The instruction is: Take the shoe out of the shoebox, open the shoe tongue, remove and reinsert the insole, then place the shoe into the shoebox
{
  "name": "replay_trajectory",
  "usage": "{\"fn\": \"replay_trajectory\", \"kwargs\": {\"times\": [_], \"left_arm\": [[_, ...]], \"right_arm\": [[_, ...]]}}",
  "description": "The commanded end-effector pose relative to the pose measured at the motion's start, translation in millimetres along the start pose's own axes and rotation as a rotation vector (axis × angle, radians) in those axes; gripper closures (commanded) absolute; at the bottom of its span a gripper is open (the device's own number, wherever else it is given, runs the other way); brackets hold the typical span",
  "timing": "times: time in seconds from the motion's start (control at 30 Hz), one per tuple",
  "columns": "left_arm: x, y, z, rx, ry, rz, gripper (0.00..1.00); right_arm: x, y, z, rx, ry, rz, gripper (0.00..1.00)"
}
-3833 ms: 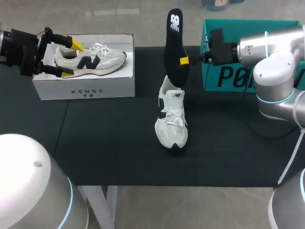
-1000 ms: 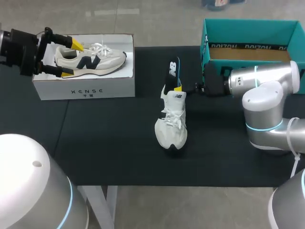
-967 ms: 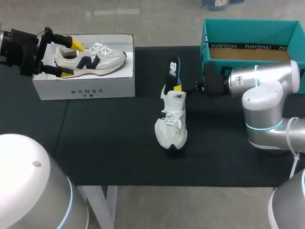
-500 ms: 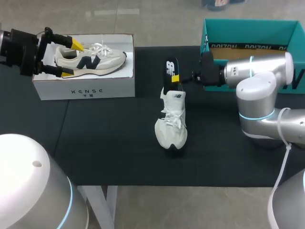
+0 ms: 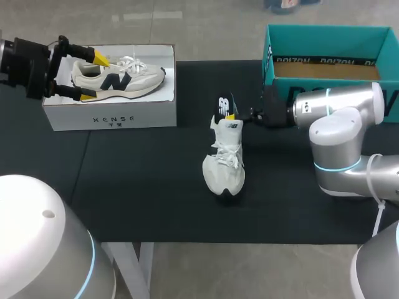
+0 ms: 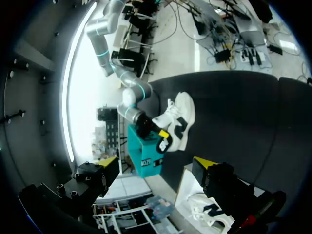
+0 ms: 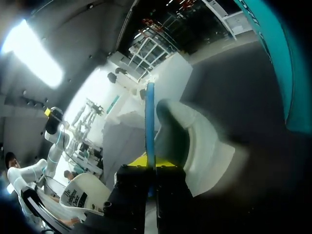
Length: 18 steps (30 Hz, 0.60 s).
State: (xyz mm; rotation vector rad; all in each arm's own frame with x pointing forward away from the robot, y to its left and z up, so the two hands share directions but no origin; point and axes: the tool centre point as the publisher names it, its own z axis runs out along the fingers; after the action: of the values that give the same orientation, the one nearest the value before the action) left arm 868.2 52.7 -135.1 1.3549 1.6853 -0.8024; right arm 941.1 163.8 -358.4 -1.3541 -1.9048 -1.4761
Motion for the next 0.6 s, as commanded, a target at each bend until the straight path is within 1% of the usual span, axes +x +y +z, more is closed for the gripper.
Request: {"fn": "replay_trajectory", "kwargs": {"times": [0.03, 0.07, 0.1, 0.13, 0.3, 0.4, 0.43, 0.47, 0.5, 0.53, 0.6], "left_arm": [[-0.2, -0.2, 0.1, 0.000, 0.004, 0.000, 0.00], [-0.2, -0.2, 0.1, 0.000, 0.004, 0.000, 0.00], [-0.2, -0.2, 0.1, 0.000, 0.004, 0.000, 0.00], [-0.2, -0.2, 0.1, 0.000, 0.004, 0.000, 0.00], [-0.2, -0.2, 0.1, 0.000, 0.004, 0.000, 0.00], [-0.2, -0.2, 0.1, 0.000, 0.004, 0.000, 0.00], [-0.2, -0.2, 0.1, 0.000, 0.004, 0.000, 0.00], [-0.2, -0.2, 0.1, 0.000, 0.004, 0.000, 0.00], [-0.2, -0.2, 0.1, 0.000, 0.004, 0.000, 0.00], [-0.2, -0.2, 0.1, 0.000, 0.004, 0.000, 0.00], [-0.2, -0.2, 0.1, 0.000, 0.004, 0.000, 0.00]], "right_arm": [[3.6, -6.1, -4.0, -0.011, -0.010, 0.000, 0.75], [3.6, -1.4, -4.7, -0.019, -0.011, -0.004, 0.68], [3.9, 4.4, -5.3, -0.025, -0.012, -0.012, 0.67], [3.3, 10.2, -5.2, -0.029, -0.011, -0.020, 0.63], [0.9, 41.0, -2.6, -0.035, -0.003, -0.067, 0.62], [-1.6, 52.2, -0.8, -0.032, -0.004, -0.083, 0.65], [-3.0, 55.3, 0.0, -0.031, -0.004, -0.084, 0.67], [-4.8, 58.7, 0.6, -0.030, -0.005, -0.089, 0.81], [-6.5, 60.6, 0.6, -0.032, -0.011, -0.095, 0.88], [-7.4, 61.5, 0.1, -0.042, -0.017, -0.086, 1.00], [-7.9, 61.7, -1.1, -0.048, -0.026, -0.078, 1.00]]}}
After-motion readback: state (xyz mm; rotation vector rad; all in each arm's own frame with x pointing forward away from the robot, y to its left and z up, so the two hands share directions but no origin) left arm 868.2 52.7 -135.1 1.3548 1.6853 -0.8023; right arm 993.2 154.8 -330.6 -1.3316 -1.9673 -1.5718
